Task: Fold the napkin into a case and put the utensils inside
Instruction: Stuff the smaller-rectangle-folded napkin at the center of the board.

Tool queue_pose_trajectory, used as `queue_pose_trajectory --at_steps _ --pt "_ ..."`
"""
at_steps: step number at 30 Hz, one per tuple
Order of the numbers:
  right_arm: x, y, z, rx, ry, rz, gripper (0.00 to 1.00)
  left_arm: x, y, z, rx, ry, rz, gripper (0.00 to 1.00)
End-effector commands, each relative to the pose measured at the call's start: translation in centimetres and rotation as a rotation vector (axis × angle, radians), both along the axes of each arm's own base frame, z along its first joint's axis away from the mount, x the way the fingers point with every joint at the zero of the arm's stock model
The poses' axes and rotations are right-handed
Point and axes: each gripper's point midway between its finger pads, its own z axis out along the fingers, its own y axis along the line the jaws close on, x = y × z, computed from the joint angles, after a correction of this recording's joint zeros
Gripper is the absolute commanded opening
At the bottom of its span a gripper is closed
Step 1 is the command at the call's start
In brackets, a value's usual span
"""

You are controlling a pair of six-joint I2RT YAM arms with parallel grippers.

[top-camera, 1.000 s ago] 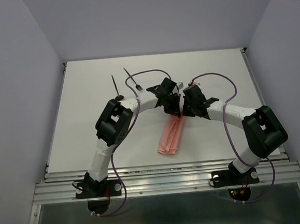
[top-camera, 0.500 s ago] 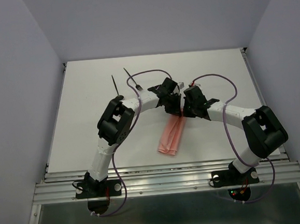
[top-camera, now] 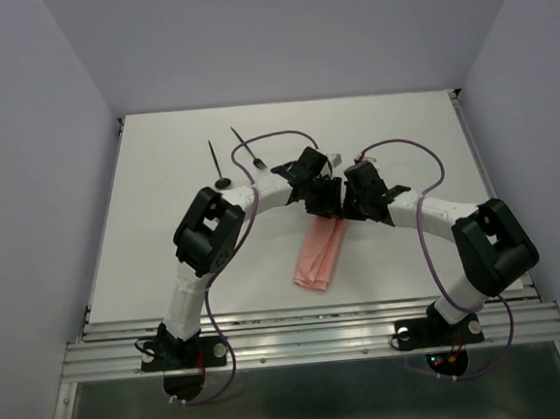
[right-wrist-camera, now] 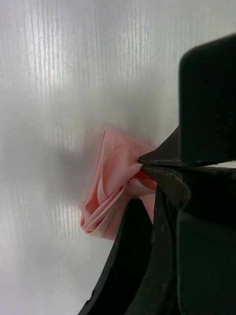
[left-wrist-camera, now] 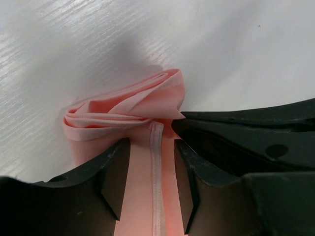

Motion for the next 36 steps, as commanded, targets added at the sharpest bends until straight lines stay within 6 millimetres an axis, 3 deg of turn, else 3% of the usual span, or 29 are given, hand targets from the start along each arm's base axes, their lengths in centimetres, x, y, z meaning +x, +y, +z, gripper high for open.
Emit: queue_pose_trajectory --at_steps 1,10,12,13,16,17,25,36 --pt "0.8 0.4 1.5 0.04 -0.056 -0.014 0.01 -0.1 -0.4 4.4 -0.071 -0.078 -0.027 0.52" --pt "0.8 0.3 1.7 0.041 -0.062 -0.019 0.01 -0.5 0.5 5.8 -0.076 -0.104 -0.026 0.52" --pt "0.8 0.4 1.8 0.042 -0.063 -0.017 0.01 -0.7 0.8 5.4 -0.067 -0.102 -0.026 0.47" --pt "0.8 0.4 1.9 0.042 -0.066 -0.016 0.01 -0.6 0.9 5.5 -0.067 -0.105 -0.024 0.43" --pt "0.8 0.4 1.9 0.044 -0.065 -0.016 0.01 -0.4 1.4 4.8 -0.056 -0.094 -0.015 0.16" --pt "0.8 0.4 1.9 0.043 -0.065 -0.015 0.01 -0.4 1.5 4.6 -0.053 -0.089 -0.011 0.0" --pt "0.9 0.5 2.2 0.049 -0.072 -0.013 0.01 0.3 1.5 2.0 -0.011 -0.053 -0.001 0.0" --pt "0.8 0.7 2.5 0.06 -0.07 -0.008 0.01 0.2 -1.1 0.5 -0.017 -0.02 -0.044 0.0"
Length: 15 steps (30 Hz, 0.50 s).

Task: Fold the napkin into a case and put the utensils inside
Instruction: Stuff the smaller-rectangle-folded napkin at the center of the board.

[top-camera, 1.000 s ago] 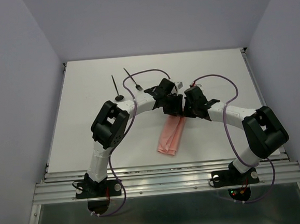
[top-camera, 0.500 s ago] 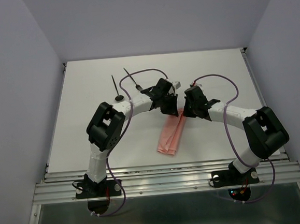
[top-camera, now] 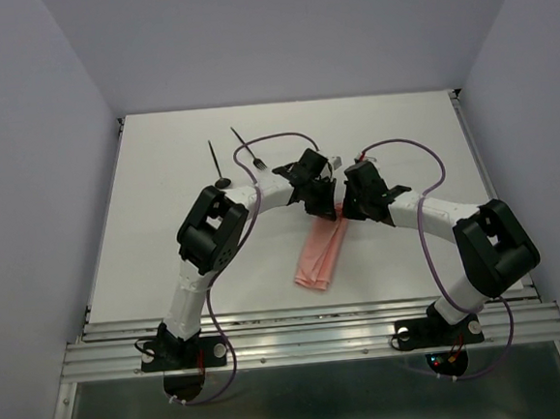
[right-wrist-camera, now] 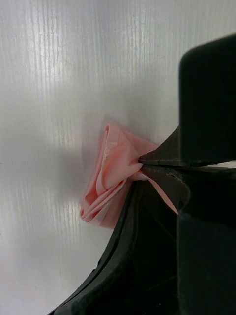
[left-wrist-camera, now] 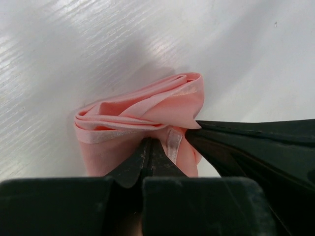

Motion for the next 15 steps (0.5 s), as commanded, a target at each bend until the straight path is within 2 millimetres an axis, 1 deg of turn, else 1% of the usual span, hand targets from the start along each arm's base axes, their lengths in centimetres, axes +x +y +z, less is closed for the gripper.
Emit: queue_pose_trajectory --at_steps 1,8,10,15 --pt "0.7 0.5 2.1 0.042 -0.064 -0.003 0.01 0.4 -1.6 1.6 -0.036 -0.029 -0.029 0.0" --pt "0.7 0.6 2.5 0.05 -0.068 0.001 0.01 0.5 -2.4 1.3 -0.044 -0.019 -0.031 0.0" --pt "0.7 0.6 2.6 0.053 -0.069 0.001 0.01 0.4 -2.6 1.0 -0.041 -0.016 -0.037 0.0" --pt "0.7 0.7 3.0 0.056 -0.077 0.004 0.01 0.3 -2.4 -0.4 -0.007 -0.003 -0.037 0.0"
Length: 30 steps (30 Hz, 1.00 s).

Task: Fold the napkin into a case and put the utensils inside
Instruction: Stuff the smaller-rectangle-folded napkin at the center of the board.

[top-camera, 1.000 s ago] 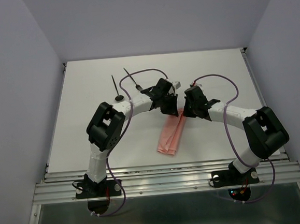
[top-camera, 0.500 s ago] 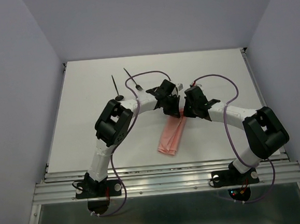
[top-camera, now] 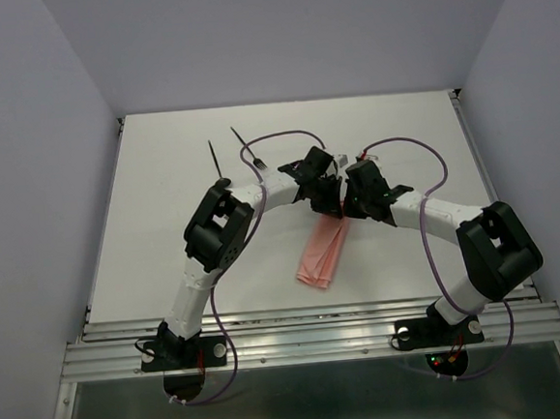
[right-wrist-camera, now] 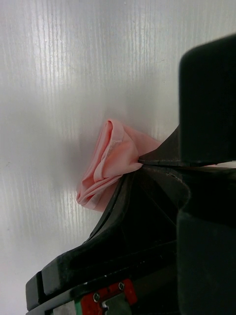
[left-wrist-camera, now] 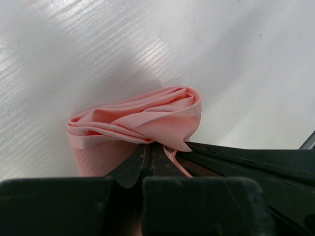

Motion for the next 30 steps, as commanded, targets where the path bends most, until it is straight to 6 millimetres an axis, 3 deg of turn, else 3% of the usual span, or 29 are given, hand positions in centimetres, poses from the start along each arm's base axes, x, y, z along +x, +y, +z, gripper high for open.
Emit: queue_pose_trajectory --at_steps 1,9,16,30 --pt "0.7 0.6 2.3 0.045 -0.06 0.006 0.01 -0.2 -0.5 -0.7 0.019 0.0 -0.011 0.0" --pt "0.2 0.2 2.1 0.036 -0.055 0.001 0.01 0.5 0.2 -1.5 0.067 -0.016 0.029 0.0" --pt "0.1 -0.4 1.2 0.002 -0.041 -0.013 0.01 -0.4 0.0 2.0 -0.064 -0.049 0.003 0.0" --pt "0.1 -0.3 0.7 -0.001 -0.027 -0.012 0.01 -1.3 -0.6 2.4 -0.175 0.012 -0.004 0.0"
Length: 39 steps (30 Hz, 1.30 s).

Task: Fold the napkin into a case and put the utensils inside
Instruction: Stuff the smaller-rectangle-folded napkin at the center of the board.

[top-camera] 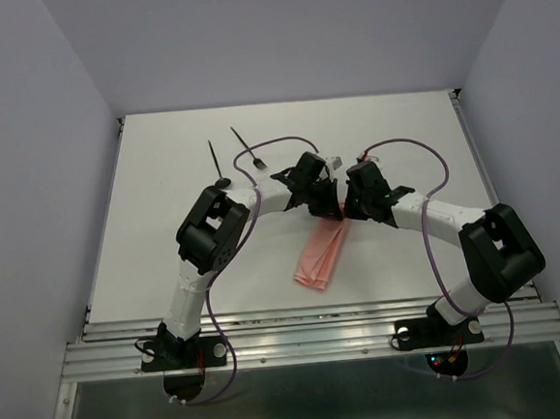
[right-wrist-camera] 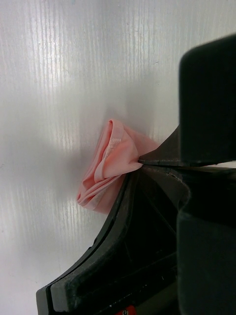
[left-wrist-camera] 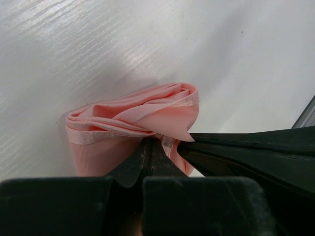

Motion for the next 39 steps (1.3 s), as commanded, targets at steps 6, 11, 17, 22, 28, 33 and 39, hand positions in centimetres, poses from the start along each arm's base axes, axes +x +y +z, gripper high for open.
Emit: queue_pose_trajectory --at_steps 6,11,17,22,28,33,39 --pt "0.3 0.0 0.4 0.009 -0.023 -0.007 0.01 -0.6 -0.3 3.0 -0.073 -0.011 -0.011 0.0" --pt "0.3 0.1 0.6 0.011 -0.026 -0.005 0.01 -0.1 -0.4 3.6 -0.105 -0.026 0.015 0.0" --pt "0.2 0.0 0.6 0.01 -0.025 -0.007 0.01 0.8 0.0 4.1 -0.116 -0.041 0.076 0.0" --pt "0.3 0.1 0.7 0.016 -0.028 -0.006 0.01 1.2 -0.2 4.5 -0.14 -0.049 0.096 0.0" --pt "0.2 0.1 0.6 0.014 -0.025 -0.006 0.01 1.3 -0.4 4.9 -0.16 -0.049 0.112 0.0" --pt "0.2 0.1 0.6 0.015 -0.023 -0.004 0.01 1.3 -0.6 4.5 -0.162 -0.037 0.109 0.0" --pt "0.2 0.3 0.8 0.026 -0.027 -0.001 0.01 1.7 -1.2 5.1 -0.192 -0.041 0.121 0.0"
